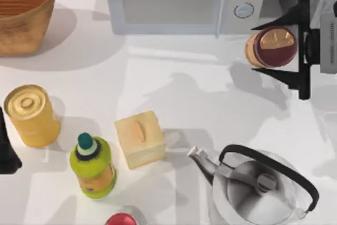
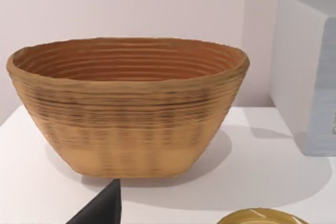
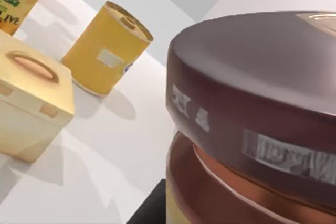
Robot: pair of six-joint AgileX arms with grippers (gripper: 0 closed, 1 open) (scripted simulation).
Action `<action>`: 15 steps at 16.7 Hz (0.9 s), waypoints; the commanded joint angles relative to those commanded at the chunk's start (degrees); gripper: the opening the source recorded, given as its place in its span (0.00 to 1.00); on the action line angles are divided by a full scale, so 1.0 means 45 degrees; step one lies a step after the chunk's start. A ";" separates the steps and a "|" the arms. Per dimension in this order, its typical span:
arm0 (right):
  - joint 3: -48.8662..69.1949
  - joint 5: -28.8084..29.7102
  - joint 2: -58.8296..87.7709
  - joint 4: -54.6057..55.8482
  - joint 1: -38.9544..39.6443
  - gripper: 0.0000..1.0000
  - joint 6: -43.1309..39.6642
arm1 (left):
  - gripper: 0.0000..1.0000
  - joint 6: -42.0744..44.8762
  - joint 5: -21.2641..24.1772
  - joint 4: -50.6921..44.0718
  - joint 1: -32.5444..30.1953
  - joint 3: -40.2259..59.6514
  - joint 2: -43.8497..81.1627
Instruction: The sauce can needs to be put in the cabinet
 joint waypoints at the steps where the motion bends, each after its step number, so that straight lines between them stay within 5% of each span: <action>1: 0.0000 0.0000 0.0000 0.0000 0.0000 0.00 0.0000 | 1.00 0.0000 0.0000 0.0000 0.0000 0.0000 0.0000; 7: -0.1576 0.1175 -0.2576 0.0497 -0.0077 0.00 0.2224 | 1.00 0.0000 0.0000 0.0000 0.0000 0.0000 0.0000; 15: -0.6849 0.7135 -1.1053 0.2194 -0.0095 0.00 0.9688 | 1.00 0.0000 0.0000 0.0000 0.0000 0.0000 0.0000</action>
